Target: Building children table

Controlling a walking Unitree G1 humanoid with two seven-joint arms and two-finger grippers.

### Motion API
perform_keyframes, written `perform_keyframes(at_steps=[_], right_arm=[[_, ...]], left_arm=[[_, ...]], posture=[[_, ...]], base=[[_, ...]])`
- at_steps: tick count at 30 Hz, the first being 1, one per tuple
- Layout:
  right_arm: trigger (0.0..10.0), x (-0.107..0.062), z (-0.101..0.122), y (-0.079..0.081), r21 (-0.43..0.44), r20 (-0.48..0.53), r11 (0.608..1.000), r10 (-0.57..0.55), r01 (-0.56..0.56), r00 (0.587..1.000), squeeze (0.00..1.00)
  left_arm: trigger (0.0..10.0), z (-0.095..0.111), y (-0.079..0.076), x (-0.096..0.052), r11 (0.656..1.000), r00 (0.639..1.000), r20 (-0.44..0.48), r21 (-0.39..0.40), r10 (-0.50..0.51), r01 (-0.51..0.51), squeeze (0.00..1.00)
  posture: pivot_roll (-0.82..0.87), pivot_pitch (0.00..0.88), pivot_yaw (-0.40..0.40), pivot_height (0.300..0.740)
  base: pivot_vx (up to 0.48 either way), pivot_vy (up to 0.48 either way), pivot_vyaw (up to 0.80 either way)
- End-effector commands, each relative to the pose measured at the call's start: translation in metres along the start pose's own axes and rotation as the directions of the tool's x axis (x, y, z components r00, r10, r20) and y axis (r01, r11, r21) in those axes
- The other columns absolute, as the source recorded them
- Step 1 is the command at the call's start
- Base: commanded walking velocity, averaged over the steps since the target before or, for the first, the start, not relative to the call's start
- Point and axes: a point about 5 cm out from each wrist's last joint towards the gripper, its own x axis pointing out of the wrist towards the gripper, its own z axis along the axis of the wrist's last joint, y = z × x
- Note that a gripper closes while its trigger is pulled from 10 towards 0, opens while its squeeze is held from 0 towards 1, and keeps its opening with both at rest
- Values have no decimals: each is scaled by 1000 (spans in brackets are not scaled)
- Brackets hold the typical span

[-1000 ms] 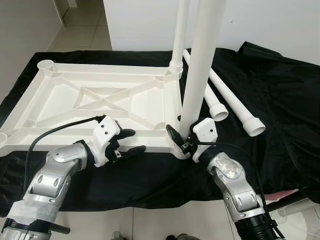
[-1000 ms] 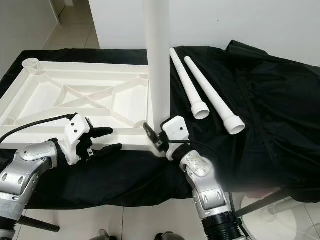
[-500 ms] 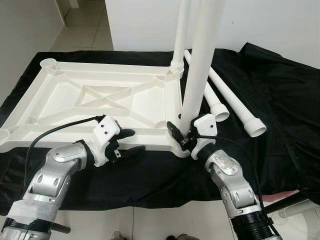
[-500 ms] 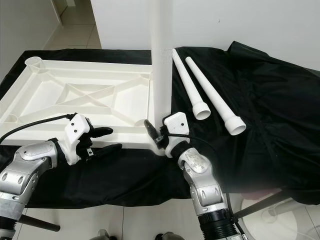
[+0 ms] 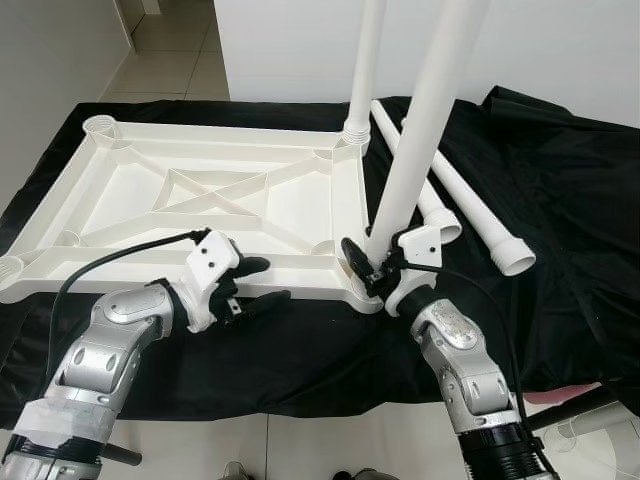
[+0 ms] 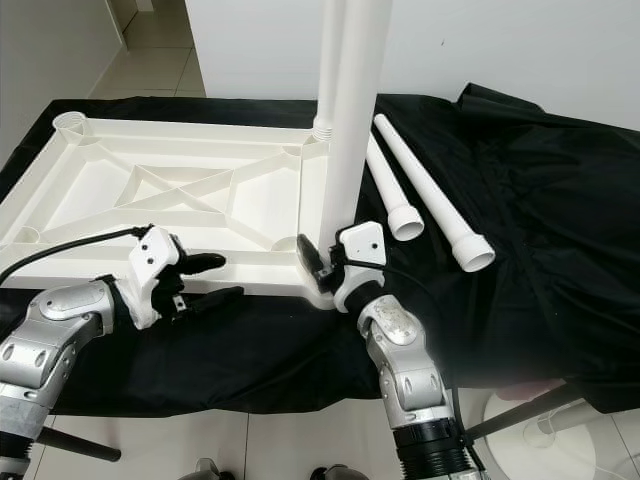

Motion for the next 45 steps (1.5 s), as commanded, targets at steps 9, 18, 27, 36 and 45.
perform_keyframes(at_steps=[9,18,27,36,45], right_arm=[[10000,-6,-19,-15,106,-79,949,-289,296,954,0],[10000,4,-28,-12,115,-154,818,-546,563,824,0],[10000,11,-28,-8,101,-161,793,-583,600,797,0],[10000,13,-30,-16,75,-157,747,-646,661,747,0],[10000,12,-12,-21,119,-8,859,-502,499,865,1000]], left_arm=[[10000,13,-10,5,998,995,90,-56,-33,39,0],[10000,28,-11,23,997,982,187,-81,27,-12,0],[10000,36,-14,37,996,973,214,-55,82,-72,0],[10000,23,-14,50,980,966,171,-56,196,-189,0],[10000,24,-10,49,977,963,164,-32,215,-212,0]], posture=[[-36,122,-8,740],[-41,112,-16,740],[-40,102,-18,740],[-44,74,-14,740],[-41,60,-12,740]], base=[[0,0,0],[0,0,0],[0,0,0],[0,0,0],[0,0,0]])
